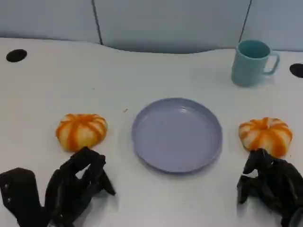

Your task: Grasp the bread from the table and place it into the plate.

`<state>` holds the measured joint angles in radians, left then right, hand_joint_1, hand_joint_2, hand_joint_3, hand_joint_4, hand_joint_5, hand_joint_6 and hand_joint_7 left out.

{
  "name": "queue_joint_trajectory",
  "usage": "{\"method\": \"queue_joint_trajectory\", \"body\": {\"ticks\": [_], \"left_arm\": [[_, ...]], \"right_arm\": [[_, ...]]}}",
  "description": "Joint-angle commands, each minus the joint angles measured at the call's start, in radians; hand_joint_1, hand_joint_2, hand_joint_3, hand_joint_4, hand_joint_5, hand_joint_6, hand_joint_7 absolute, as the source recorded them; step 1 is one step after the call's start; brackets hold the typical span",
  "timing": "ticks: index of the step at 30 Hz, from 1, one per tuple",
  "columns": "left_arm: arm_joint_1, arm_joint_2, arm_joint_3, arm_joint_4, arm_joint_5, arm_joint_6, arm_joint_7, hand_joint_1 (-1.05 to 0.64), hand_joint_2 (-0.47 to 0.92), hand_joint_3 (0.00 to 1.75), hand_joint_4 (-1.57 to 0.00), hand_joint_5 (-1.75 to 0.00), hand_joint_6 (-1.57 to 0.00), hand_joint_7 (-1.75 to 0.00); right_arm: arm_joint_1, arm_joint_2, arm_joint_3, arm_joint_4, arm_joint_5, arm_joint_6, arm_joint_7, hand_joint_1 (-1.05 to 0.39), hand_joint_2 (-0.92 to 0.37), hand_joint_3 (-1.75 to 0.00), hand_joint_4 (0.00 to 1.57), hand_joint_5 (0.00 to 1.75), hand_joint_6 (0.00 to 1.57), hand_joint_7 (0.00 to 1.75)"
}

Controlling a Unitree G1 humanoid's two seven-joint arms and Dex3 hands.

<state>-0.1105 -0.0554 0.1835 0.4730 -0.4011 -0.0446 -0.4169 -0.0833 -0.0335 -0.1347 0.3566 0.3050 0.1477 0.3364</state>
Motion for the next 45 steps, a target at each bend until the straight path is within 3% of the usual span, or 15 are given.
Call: {"method": "queue_joint_trajectory", "body": {"ticks": [1, 25, 29, 31, 32, 34, 37, 39, 42, 45], "left_arm": [[-0.011, 0.016, 0.003, 0.014, 0.017, -0.026, -0.007, -0.61, 0.92, 0.27, -0.86, -1.75, -0.64, -1.65], [-0.022, 0.013, 0.009, 0.026, 0.023, -0.028, 0.006, -0.59, 0.92, 0.26, -0.87, -1.75, -0.66, -1.66], [-0.027, 0.027, -0.001, 0.052, 0.057, -0.11, -0.017, -0.61, 0.92, 0.3, -0.8, -1.75, -0.59, -1.59], [-0.037, 0.034, 0.0, 0.086, 0.066, -0.201, -0.062, -0.63, 0.92, 0.29, -0.68, -1.69, -0.51, -1.41], [-0.044, 0.037, -0.001, 0.102, 0.077, -0.255, -0.075, -0.63, 0.92, 0.25, -0.65, -1.6, -0.53, -1.23], [-0.057, 0.054, -0.013, 0.135, 0.131, -0.373, -0.069, -0.66, 0.92, 0.18, -0.58, -1.29, -0.54, -0.8], [-0.085, 0.11, -0.049, 0.21, 0.305, -0.617, 0.018, -0.65, 0.92, 0.2, -0.43, -0.92, -0.54, -0.34], [-0.111, 0.145, -0.065, 0.262, 0.419, -0.744, 0.107, -0.61, 0.92, 0.17, -0.27, -0.76, -0.52, -0.16], [-0.143, 0.209, -0.096, 0.29, 0.623, -0.841, 0.289, -0.61, 0.92, 0.14, -0.13, -0.67, -0.48, -0.09], [-0.152, 0.295, -0.14, 0.202, 0.916, -0.812, 0.543, -0.65, 0.92, 0.13, -0.02, -0.57, -0.41, -0.03]], "right_arm": [[0.023, -0.001, -0.006, 0.017, 0.001, 0.019, -0.009, -0.44, -0.92, -0.51, 1.18, 1.47, 1.07, 1.39], [0.015, 0.0, -0.006, 0.027, -0.005, 0.013, -0.013, -0.44, -0.92, -0.49, 1.24, 1.42, 1.15, 1.32], [0.011, 0.001, -0.007, 0.037, 0.0, 0.005, -0.001, -0.44, -0.92, -0.51, 1.22, 1.42, 1.14, 1.31], [0.009, 0.002, -0.005, 0.041, -0.004, 0.001, -0.003, -0.44, -0.92, -0.51, 1.22, 1.42, 1.14, 1.31], [0.009, 0.003, -0.004, 0.04, -0.007, 0.001, -0.008, -0.44, -0.92, -0.51, 1.22, 1.42, 1.15, 1.31], [0.006, 0.003, -0.004, 0.043, -0.007, 0.002, -0.009, -0.44, -0.92, -0.5, 1.21, 1.43, 1.14, 1.31], [0.003, 0.003, -0.004, 0.046, -0.005, -0.001, -0.006, -0.44, -0.92, -0.5, 1.21, 1.44, 1.14, 1.32], [0.001, 0.002, -0.004, 0.045, -0.004, 0.0, -0.005, -0.44, -0.92, -0.5, 1.21, 1.44, 1.15, 1.32], [-0.002, 0.002, -0.004, 0.047, -0.004, 0.003, -0.007, -0.44, -0.92, -0.5, 1.22, 1.44, 1.16, 1.31], [0.0, 0.003, -0.001, 0.046, -0.011, -0.002, -0.013, -0.44, -0.92, -0.49, 1.21, 1.43, 1.15, 1.3]]}}
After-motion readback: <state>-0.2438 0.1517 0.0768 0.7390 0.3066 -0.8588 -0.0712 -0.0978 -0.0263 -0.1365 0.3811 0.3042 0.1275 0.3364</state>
